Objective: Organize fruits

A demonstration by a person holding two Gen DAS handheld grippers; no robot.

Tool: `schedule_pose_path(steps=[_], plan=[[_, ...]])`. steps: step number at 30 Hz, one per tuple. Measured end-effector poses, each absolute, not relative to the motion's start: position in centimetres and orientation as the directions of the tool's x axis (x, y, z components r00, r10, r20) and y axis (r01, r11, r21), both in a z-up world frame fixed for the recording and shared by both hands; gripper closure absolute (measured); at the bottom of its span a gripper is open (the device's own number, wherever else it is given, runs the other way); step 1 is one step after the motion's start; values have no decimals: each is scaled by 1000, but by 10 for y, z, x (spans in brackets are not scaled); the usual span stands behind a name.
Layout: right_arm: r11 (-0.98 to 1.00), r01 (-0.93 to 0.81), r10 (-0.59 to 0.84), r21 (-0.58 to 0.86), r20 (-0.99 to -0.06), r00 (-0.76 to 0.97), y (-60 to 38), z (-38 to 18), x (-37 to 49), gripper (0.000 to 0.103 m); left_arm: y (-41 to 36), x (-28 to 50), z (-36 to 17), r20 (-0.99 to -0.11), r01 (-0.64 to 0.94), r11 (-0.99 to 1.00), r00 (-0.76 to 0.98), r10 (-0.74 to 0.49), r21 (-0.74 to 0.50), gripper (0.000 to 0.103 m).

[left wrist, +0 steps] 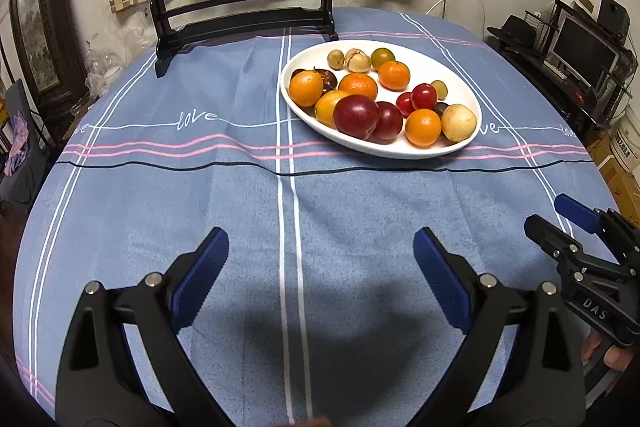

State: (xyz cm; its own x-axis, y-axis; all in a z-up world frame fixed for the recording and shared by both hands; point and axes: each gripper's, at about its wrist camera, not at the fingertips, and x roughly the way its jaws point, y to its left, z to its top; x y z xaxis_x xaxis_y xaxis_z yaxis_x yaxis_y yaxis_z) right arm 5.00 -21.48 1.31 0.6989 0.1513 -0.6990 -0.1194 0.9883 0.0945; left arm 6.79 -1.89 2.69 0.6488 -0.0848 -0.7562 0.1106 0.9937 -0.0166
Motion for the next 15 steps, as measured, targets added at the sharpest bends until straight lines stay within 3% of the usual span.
schedule_pose_path(steps=[2, 15], plan=[[988, -116, 151, 98, -699, 699, -216, 13, 49, 42, -18, 67, 26, -755, 109, 994, 649, -89, -24, 2], [987, -116, 160, 110, -702, 694, -217, 8, 43, 42, -23, 61, 26, -735, 115, 993, 674, -73, 7, 2]])
